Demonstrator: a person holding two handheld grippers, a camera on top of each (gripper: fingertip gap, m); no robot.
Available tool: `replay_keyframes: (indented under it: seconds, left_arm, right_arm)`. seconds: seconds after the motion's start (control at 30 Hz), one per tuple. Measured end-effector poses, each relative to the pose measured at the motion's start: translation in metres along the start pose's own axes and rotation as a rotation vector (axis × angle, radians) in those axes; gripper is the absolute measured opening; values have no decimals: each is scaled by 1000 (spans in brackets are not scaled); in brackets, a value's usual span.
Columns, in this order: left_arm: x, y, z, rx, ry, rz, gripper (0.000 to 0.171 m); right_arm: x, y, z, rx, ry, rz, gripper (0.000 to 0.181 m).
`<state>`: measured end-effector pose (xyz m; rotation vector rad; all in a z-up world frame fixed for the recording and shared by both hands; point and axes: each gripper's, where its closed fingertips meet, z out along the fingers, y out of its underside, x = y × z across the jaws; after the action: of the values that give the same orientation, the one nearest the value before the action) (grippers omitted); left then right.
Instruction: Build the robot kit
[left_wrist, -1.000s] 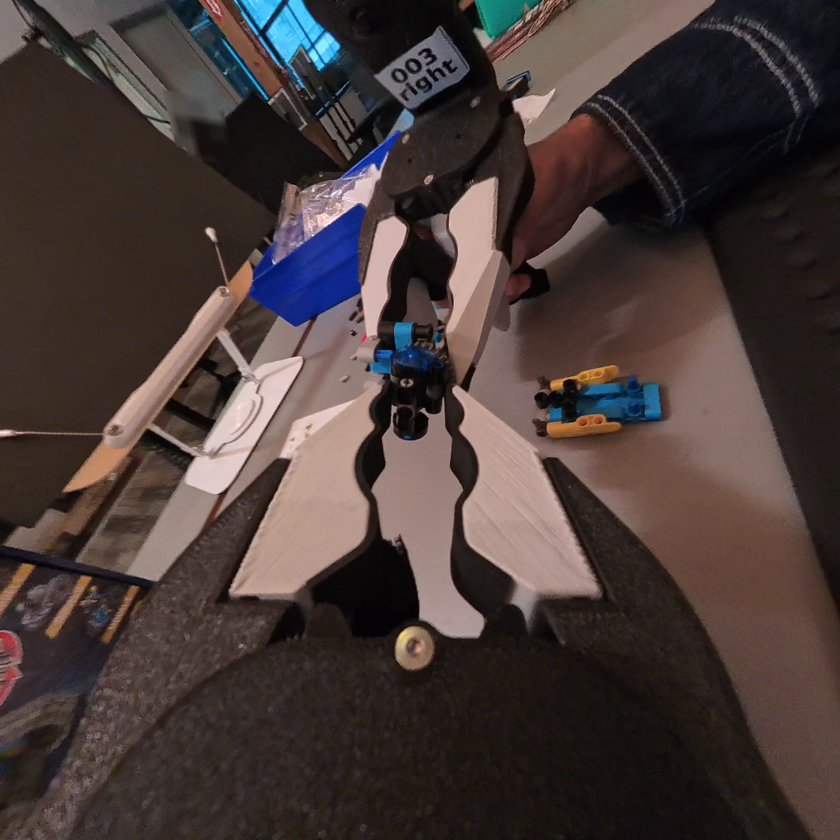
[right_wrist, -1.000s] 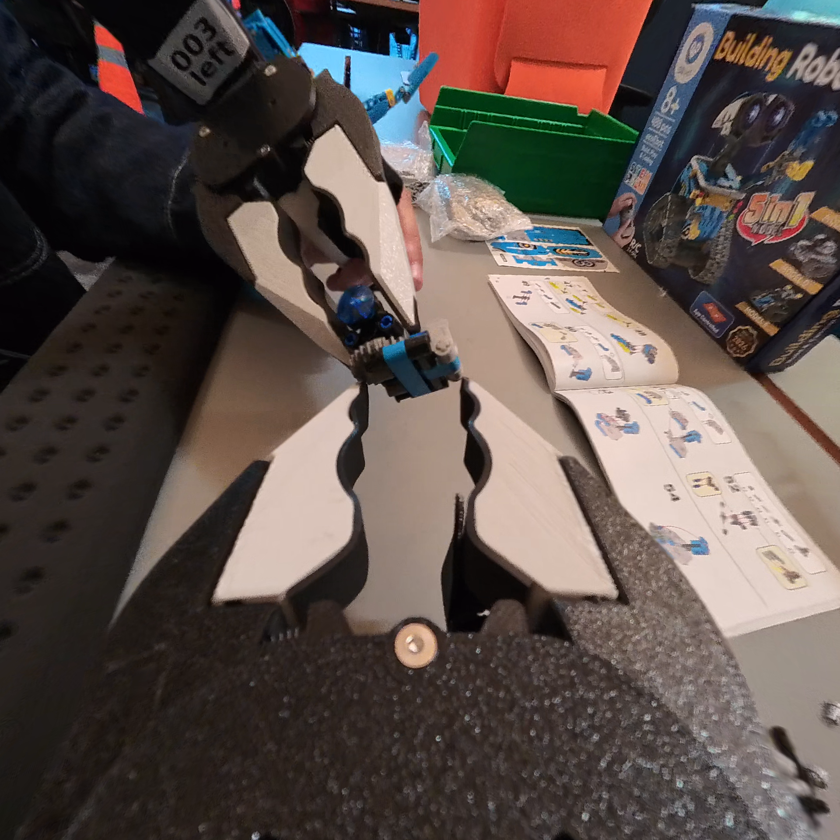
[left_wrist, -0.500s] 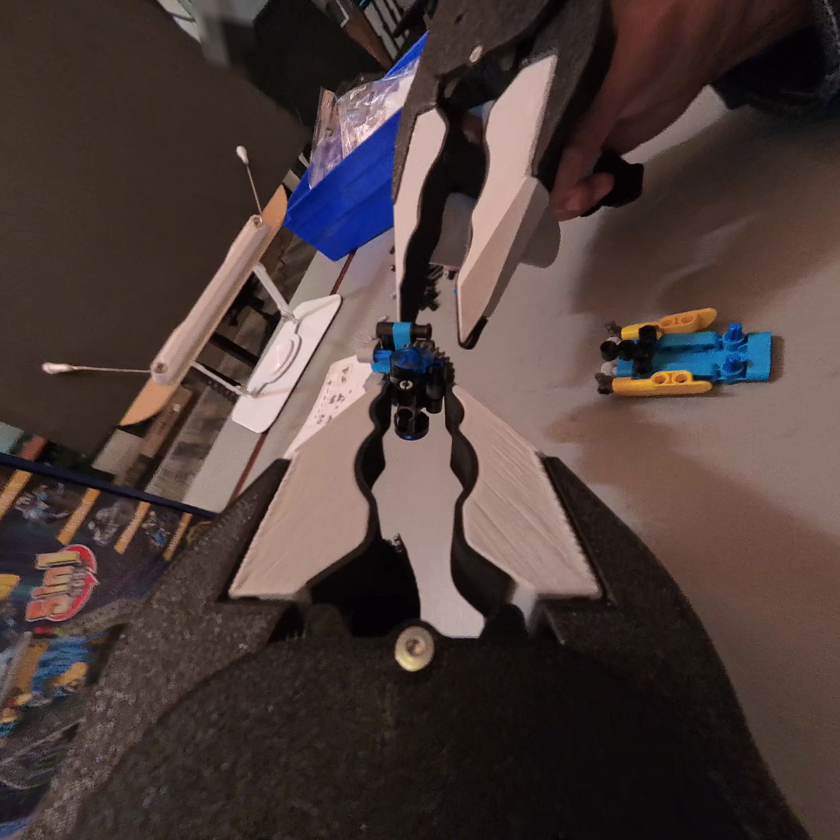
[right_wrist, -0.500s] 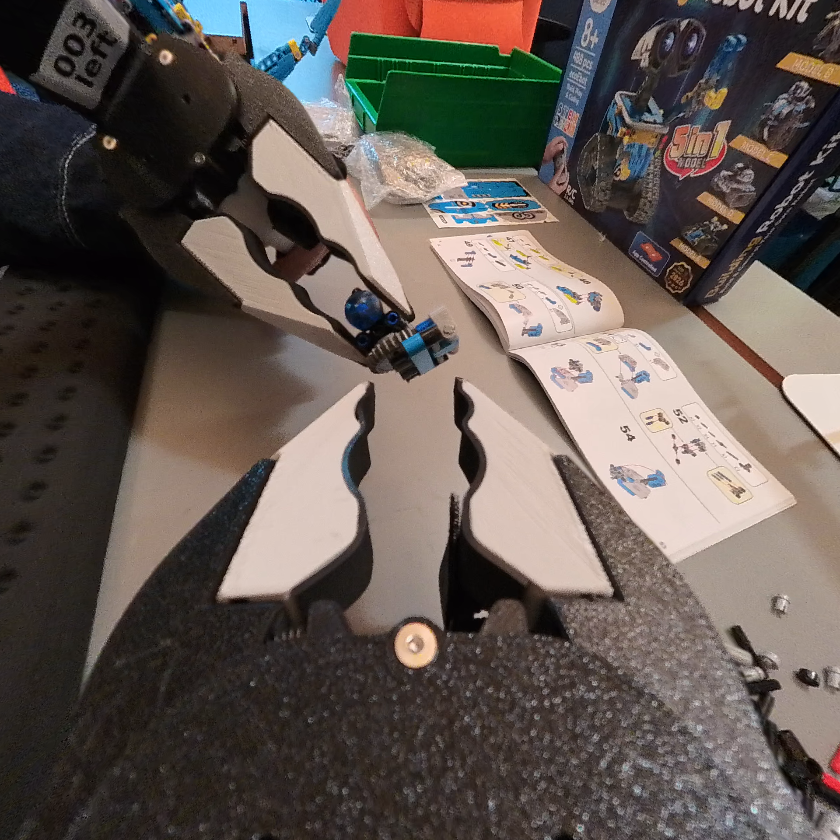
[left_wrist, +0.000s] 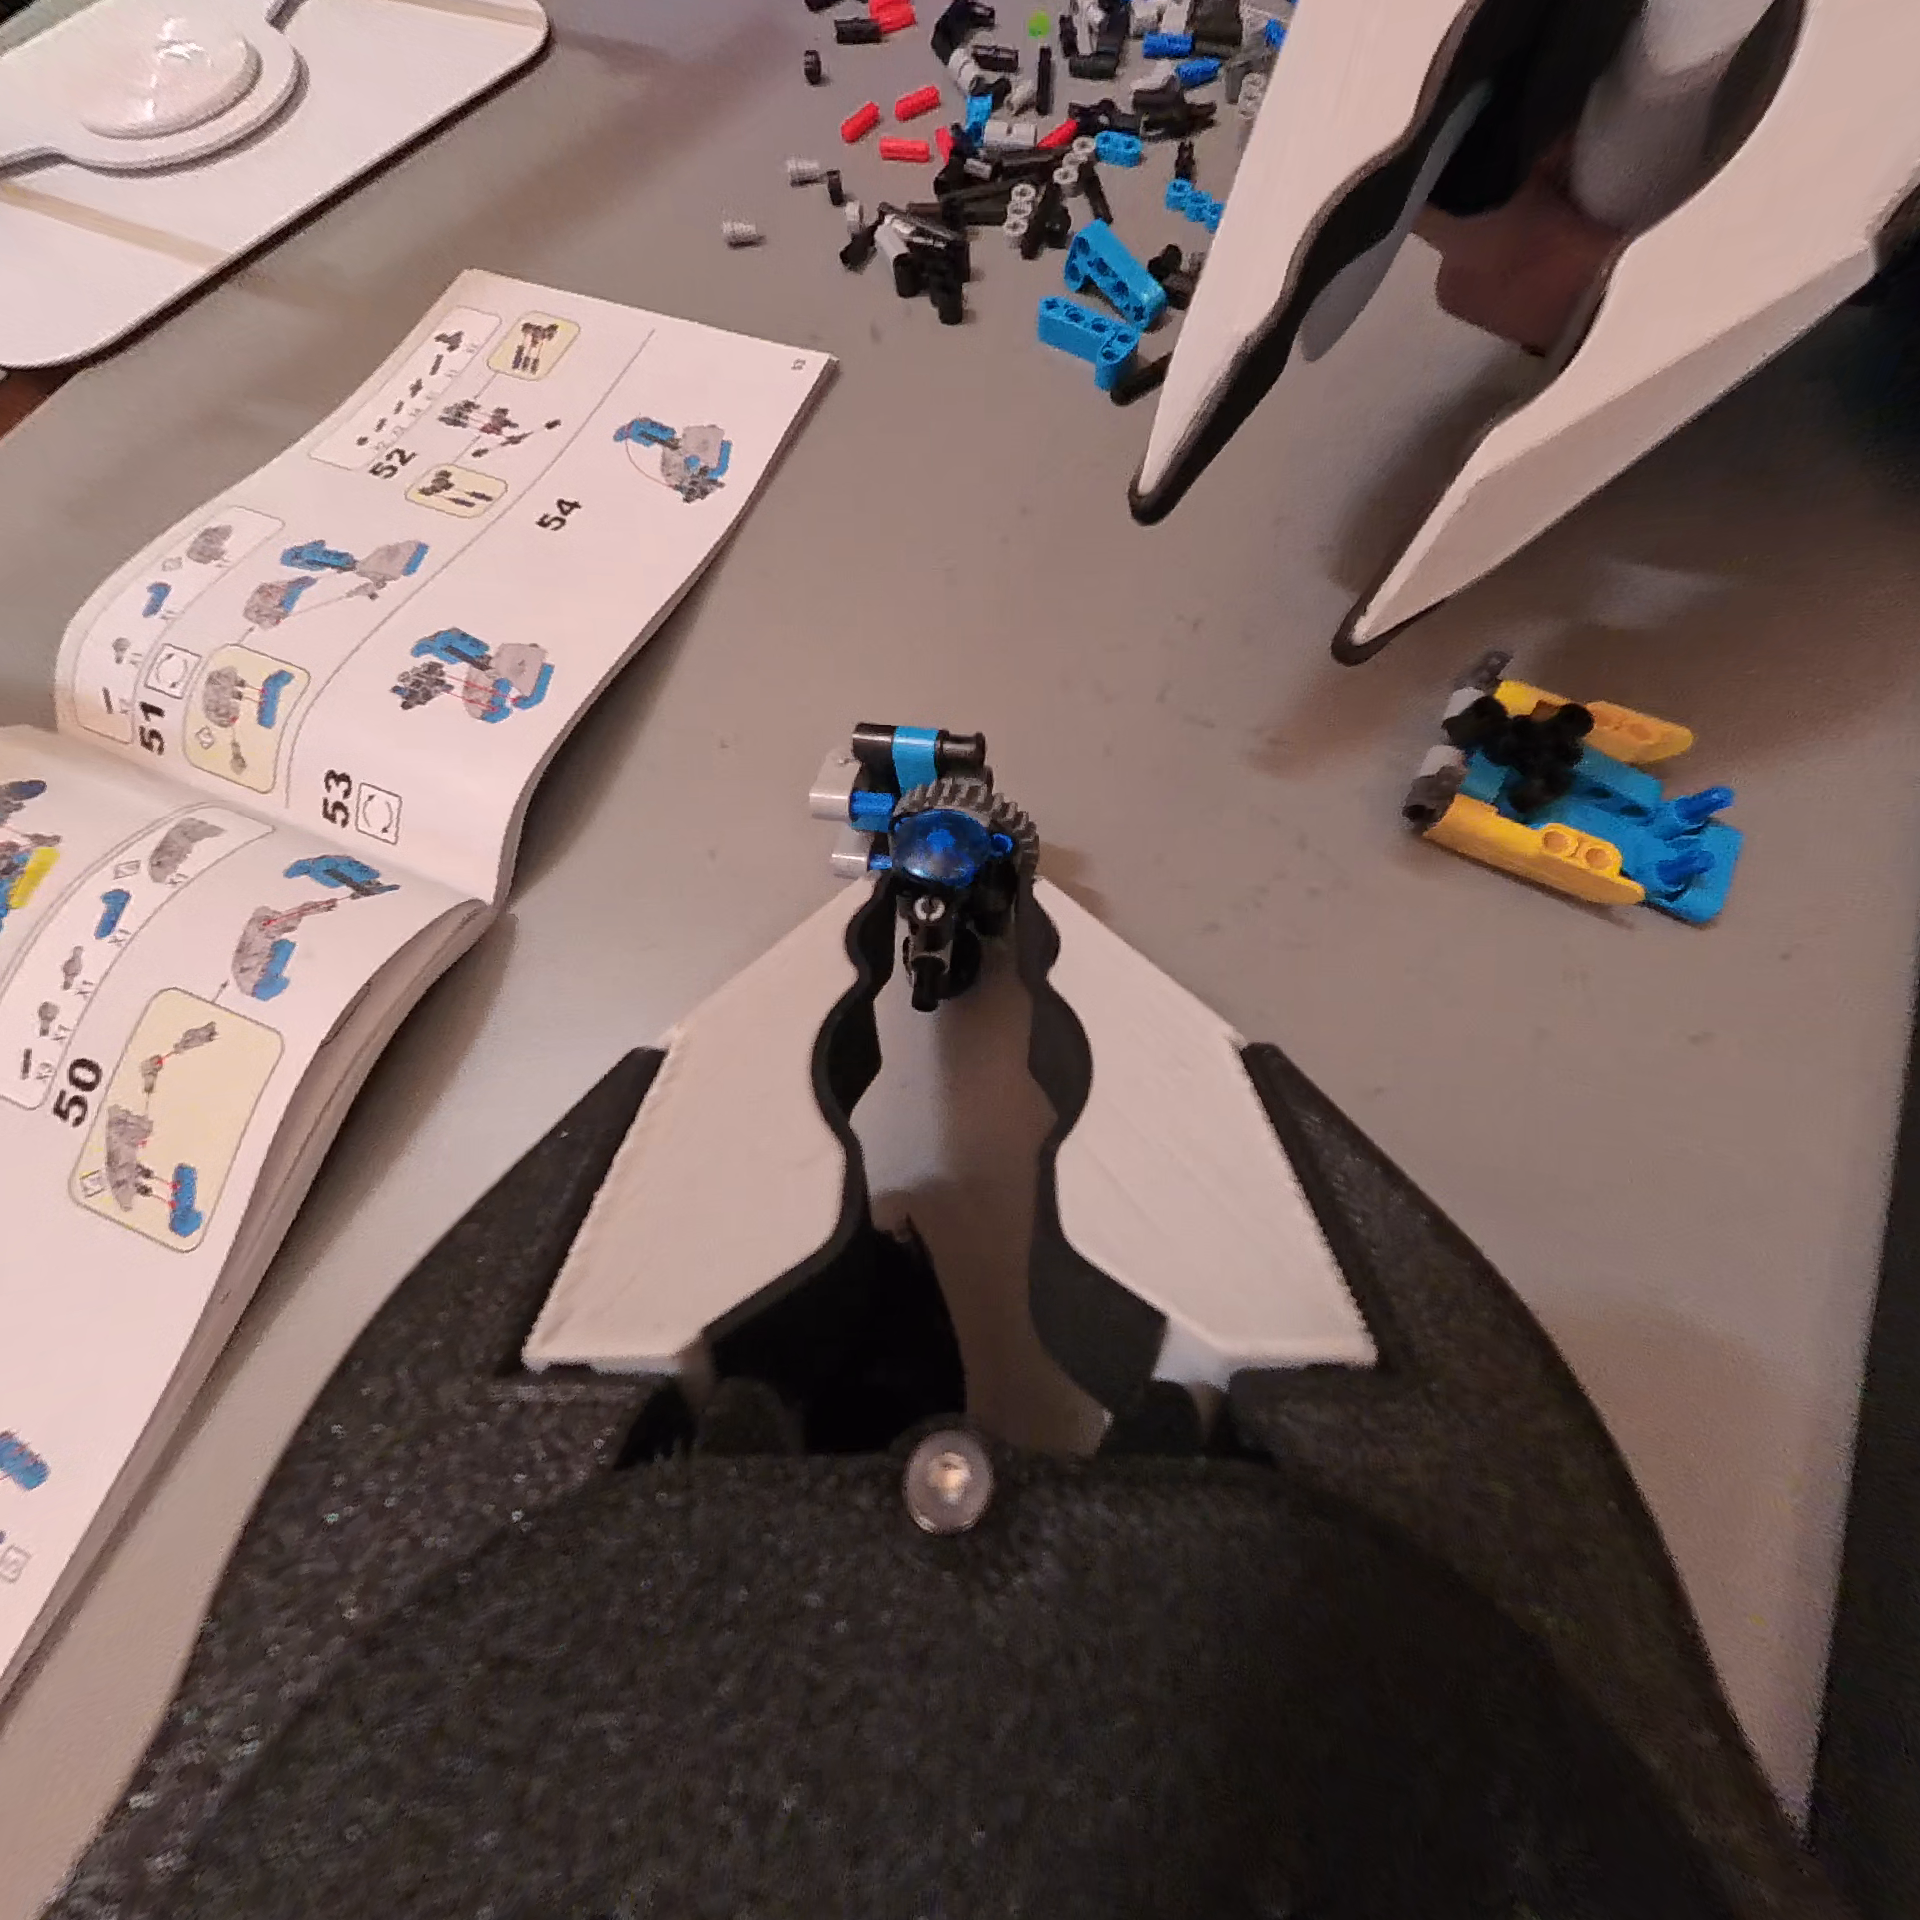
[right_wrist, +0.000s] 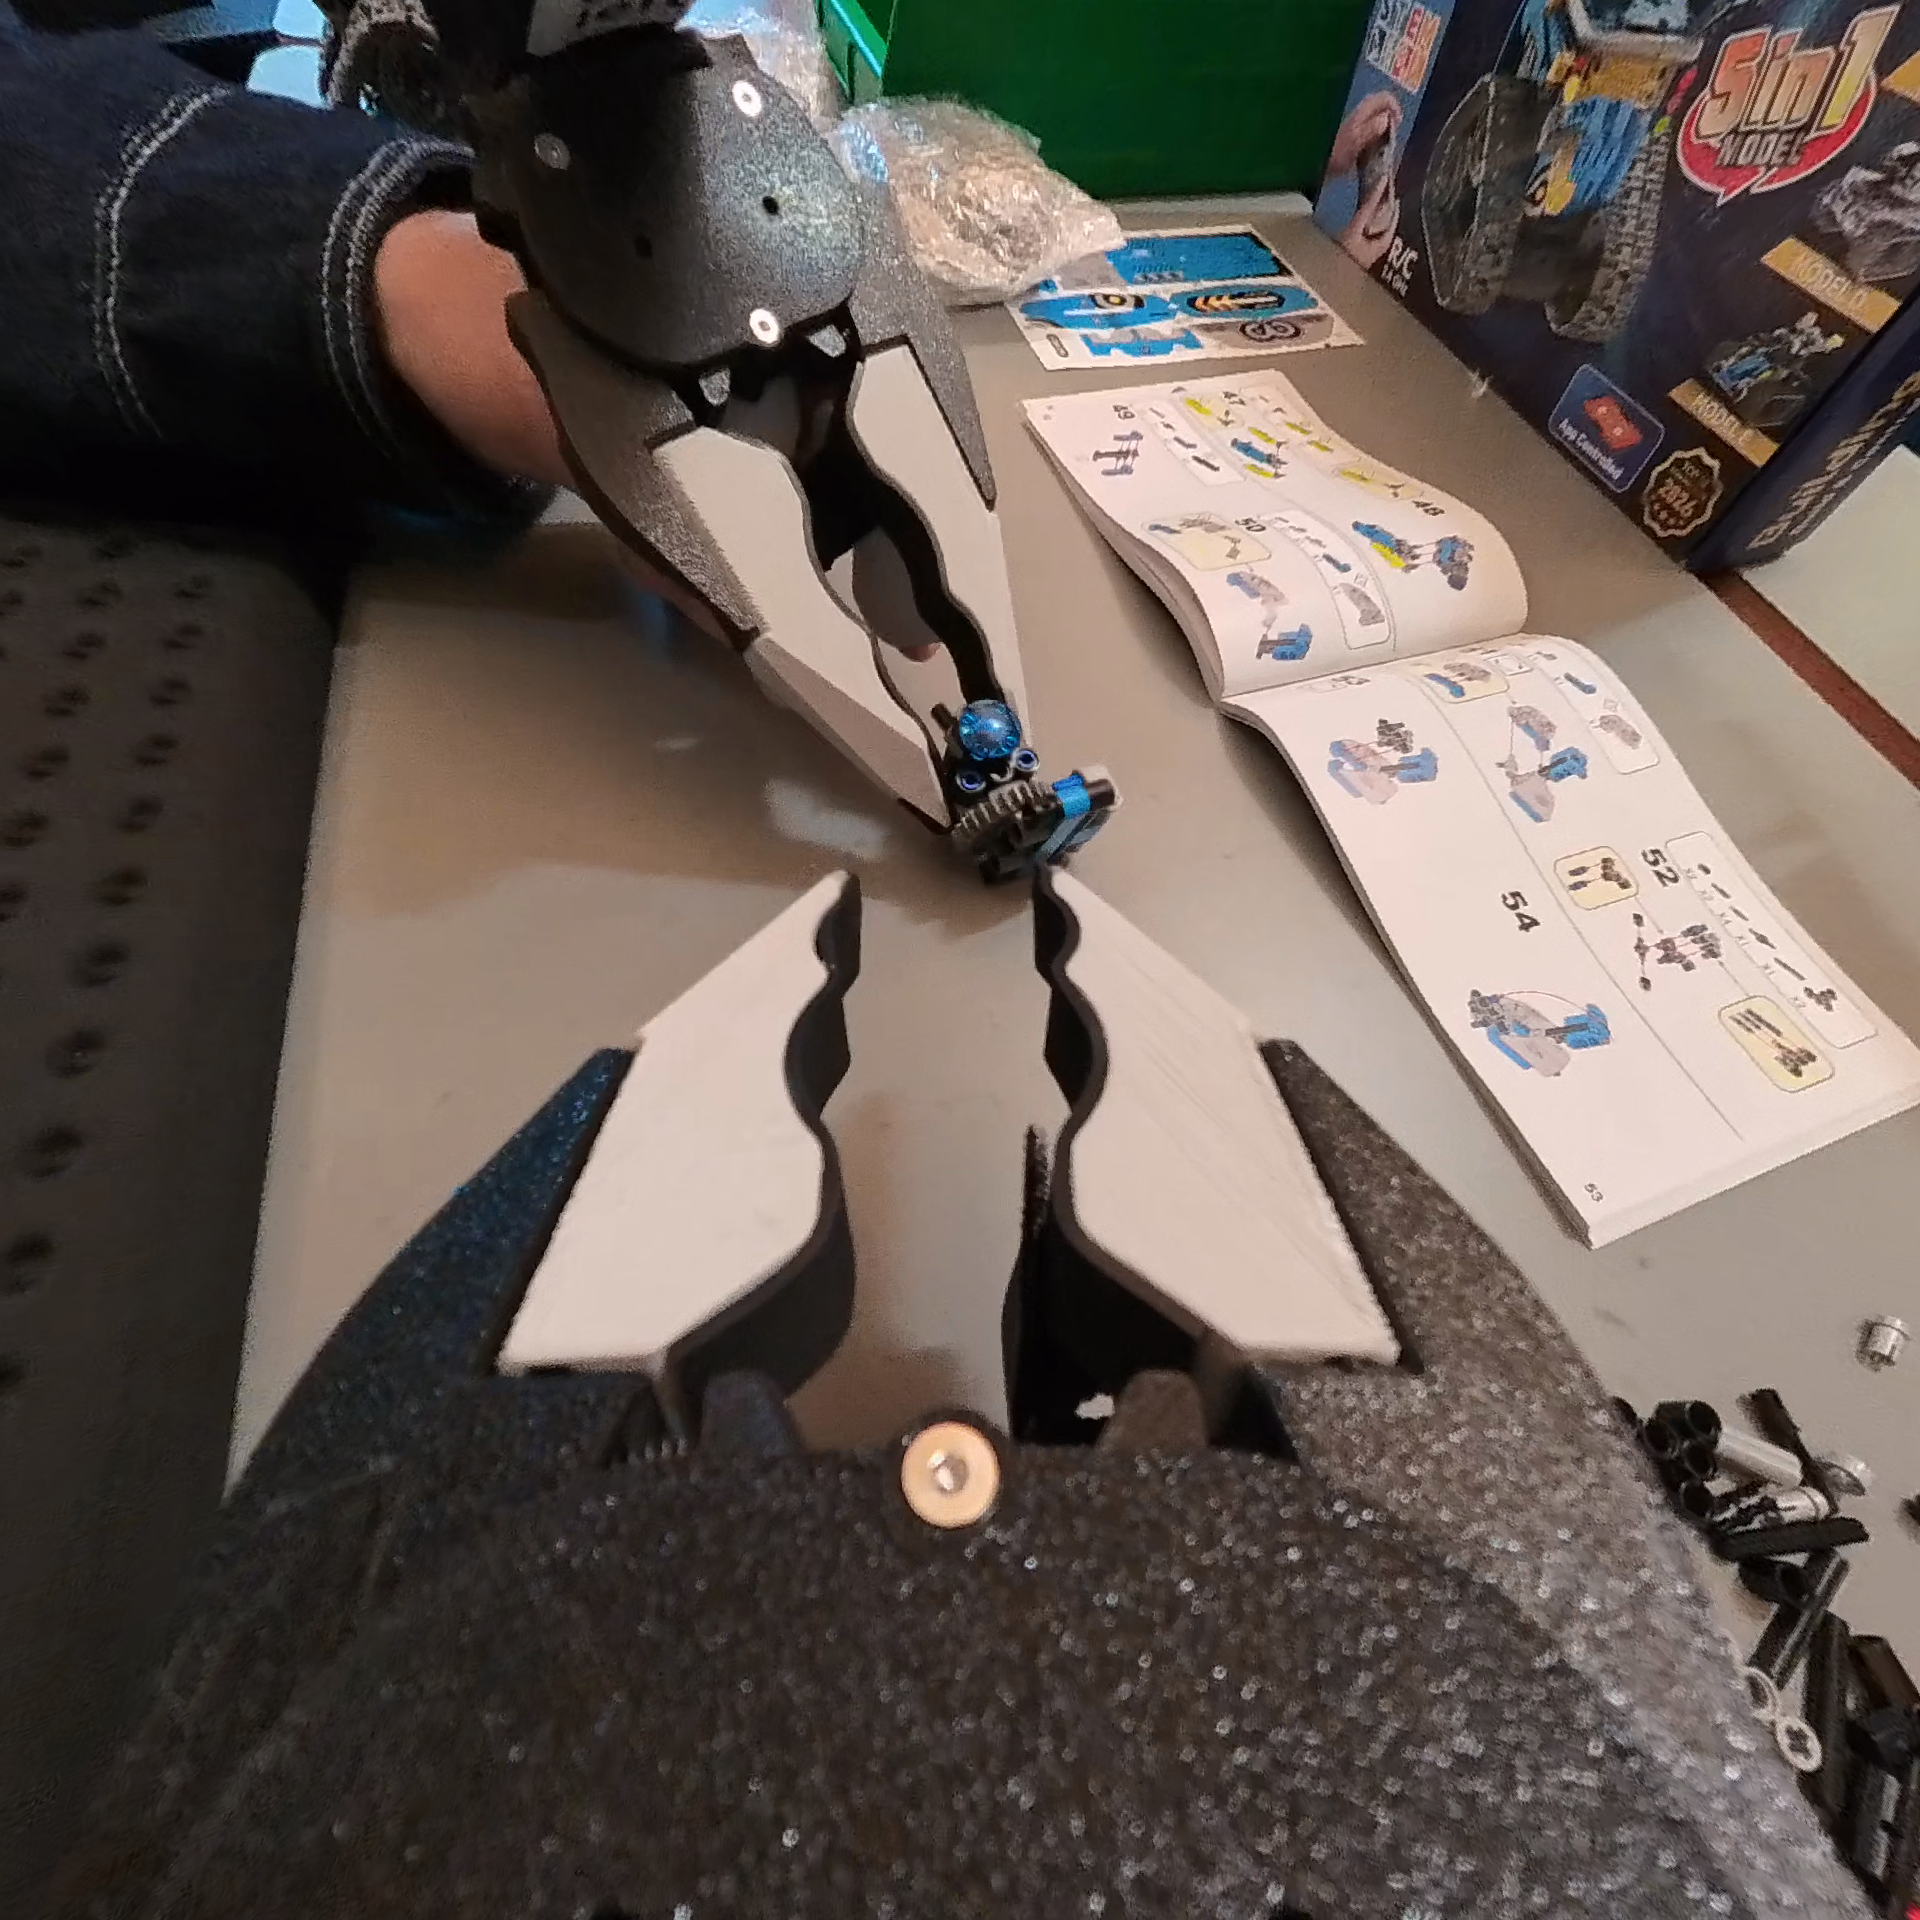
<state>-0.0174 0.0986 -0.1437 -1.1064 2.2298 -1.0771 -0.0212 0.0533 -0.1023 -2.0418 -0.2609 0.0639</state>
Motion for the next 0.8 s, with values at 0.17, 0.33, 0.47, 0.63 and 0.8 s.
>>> replay_keyframes:
  seconds: [0.17, 0.33, 0.47, 0.63, 0.8]
  left_arm:
    - [3, 4, 3, -16, 10, 27, 23]
    - [3, 4, 2, -13, 29, 15, 23]
    - [4, 5, 2, -11, 48, 3, 23]
    - [-3, 3, 1, 0, -13, 52, 23]
    - [0, 6, 3, -21, -5, 65, 23]
  right_arm:
    - [0, 7, 4, -34, -2, 13, 33]
    - [-2, 9, 7, -50, -5, -4, 32]
    - [-3, 11, 9, -63, -7, 0, 32]
    - [-2, 15, 10, -83, -2, 2, 32]
    - [-1, 19, 12, -102, 2, 2, 32]
